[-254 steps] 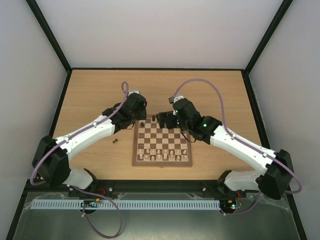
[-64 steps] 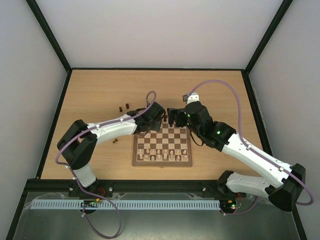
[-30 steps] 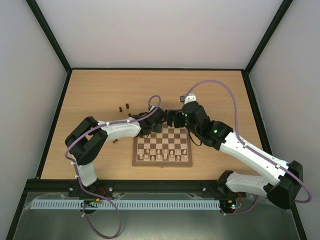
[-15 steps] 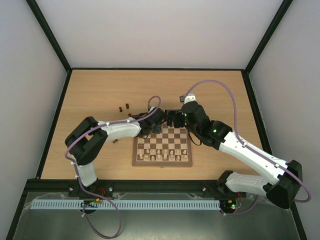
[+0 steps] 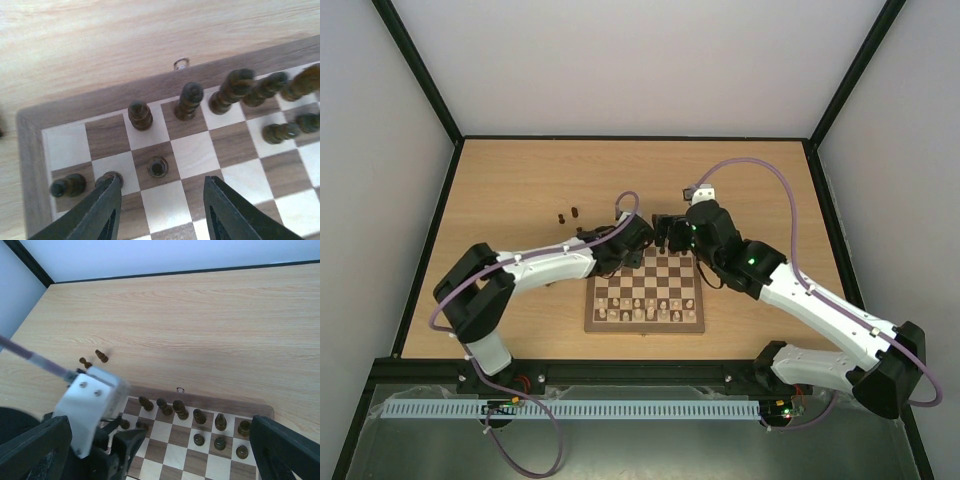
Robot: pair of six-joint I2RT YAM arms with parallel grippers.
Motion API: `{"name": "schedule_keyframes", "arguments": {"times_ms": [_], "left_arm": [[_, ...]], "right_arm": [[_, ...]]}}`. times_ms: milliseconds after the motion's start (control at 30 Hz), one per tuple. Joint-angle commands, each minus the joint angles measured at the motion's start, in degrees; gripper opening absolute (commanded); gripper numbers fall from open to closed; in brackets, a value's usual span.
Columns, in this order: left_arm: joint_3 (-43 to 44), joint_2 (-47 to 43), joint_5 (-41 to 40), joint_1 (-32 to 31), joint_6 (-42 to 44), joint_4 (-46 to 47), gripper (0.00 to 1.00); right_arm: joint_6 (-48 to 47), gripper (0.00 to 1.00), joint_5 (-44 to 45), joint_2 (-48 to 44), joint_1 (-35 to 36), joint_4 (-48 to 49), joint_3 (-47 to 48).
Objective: Set up the chess pieces on the board
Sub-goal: Place the chess piece on the chessboard, then pick up the chess piece at the center of the board.
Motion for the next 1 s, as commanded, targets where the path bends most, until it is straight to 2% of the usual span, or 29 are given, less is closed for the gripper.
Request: {"name": "schedule_keyframes", "arguments": {"times_ms": [0,233,333,367,733,967], "left_arm": [[2.4,-7.5,-3.7,-2.9,0.6,-1.1,0.51],[1.7,-17.2,-9.0,-2.5,0.7,-4.8,0.77],[0.7,-19.8,-9.7,-0.2,-0.3,-6.5,0.96],[0.2,-20.7,-9.6,0.9,-0.7,-6.6,0.99],[-7.1,-24.0,-4.3,17.9,-2.7,-5.2,1.0],[-8.6,-18.9,-2.5,25.7,-3.3,-1.4,1.0]], "right_arm": [[-0.1,0.99,-1.4,0.1,0.5,-1.0,-0.6],[0.1,0.99,-1.8,0.3,0.5,-1.0,-0.6],[0.2,0.98,-2.1,0.6,0.4,-1.1,-0.5],[0.2,0.99,-2.1,0.6,0.5,-1.1,-0.5],[0.1,0.99,-3.3,2.2,0.4,-0.8,-0.2],[0.0,0.99,-5.0,3.1,0.5,-0.5,-0.1]]}}
